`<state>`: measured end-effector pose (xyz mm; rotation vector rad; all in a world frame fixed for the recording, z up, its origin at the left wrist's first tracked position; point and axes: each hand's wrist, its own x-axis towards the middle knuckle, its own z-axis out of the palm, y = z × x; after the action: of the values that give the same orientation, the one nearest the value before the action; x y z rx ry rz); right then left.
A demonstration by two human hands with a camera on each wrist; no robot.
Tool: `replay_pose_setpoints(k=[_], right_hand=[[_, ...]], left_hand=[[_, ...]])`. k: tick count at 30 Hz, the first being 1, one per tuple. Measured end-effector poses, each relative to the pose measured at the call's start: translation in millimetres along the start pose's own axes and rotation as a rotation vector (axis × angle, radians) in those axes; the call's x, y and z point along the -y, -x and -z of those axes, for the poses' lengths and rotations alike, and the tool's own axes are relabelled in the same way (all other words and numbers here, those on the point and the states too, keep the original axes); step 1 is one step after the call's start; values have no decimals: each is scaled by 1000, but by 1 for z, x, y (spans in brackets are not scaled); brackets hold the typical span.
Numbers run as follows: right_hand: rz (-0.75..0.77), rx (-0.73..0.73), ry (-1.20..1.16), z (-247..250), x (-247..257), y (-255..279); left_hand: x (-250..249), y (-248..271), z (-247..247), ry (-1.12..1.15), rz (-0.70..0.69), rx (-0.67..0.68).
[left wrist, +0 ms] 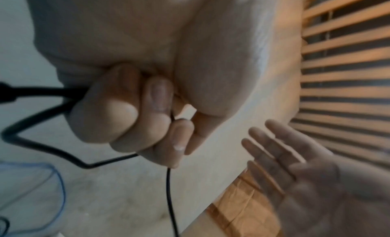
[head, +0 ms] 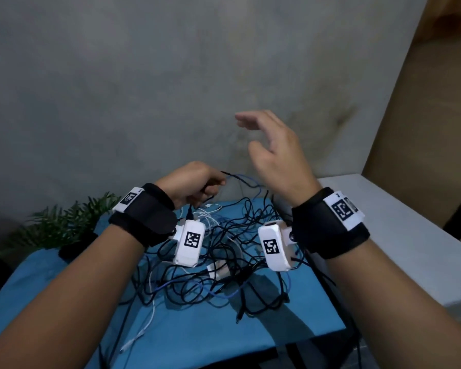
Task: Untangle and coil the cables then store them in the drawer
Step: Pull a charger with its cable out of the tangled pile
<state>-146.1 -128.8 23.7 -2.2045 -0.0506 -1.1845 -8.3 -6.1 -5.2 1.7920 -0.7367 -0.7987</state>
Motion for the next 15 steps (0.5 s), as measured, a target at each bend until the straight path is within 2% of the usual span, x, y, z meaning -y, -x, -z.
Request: replay_pose_setpoints(k=[2,4,6,10,12,15], right_hand=[[-35,116,50,-2,5,-1],[-84,325,132,-11,1,6],[-140,436,29,-24,-9,15],[-347,287,-474,-36,-29,31],[-465,223,-578,-35,-32,37],[-512,179,-633,-32,-31,40]], left_hand=[[1,8,3,111,-41,73],[1,15,4,239,-111,142],[0,20,4,339,-154,176],[0,29,2,512,-217,219],[-1,34,0,576,-231,243],[0,38,-7,598,-209,267]])
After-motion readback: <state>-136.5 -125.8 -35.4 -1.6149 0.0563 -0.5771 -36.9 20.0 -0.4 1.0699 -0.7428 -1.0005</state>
